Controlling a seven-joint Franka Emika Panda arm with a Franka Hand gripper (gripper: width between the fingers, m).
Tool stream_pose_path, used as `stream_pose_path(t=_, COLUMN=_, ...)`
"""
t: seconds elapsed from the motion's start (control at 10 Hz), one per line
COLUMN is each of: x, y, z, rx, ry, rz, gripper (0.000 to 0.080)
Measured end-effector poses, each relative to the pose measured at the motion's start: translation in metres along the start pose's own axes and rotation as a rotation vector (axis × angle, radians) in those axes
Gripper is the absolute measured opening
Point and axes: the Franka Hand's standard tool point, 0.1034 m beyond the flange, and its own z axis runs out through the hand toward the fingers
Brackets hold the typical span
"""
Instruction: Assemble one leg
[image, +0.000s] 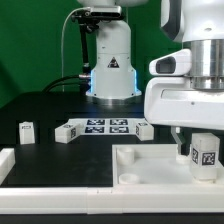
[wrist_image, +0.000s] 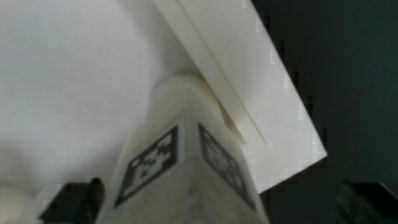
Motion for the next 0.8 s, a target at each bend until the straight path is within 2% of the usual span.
stream_pose_path(t=0.3, x=0.0013, y=0.0, z=-0.0019, rx=-0.007, ry=0.005, rz=-0.259, gripper=0.0649)
stream_pose_path(t=0.6, x=0.0034, y=0.0019, z=-0.0024, rx=-0.036, ry=0.015, rz=-0.564, gripper=0.0649)
stream_pose_path(t=0.8, x=0.0035, y=0.0024, z=-0.002, rx=-0.041, ry=0.015, rz=-0.621, gripper=0.0637)
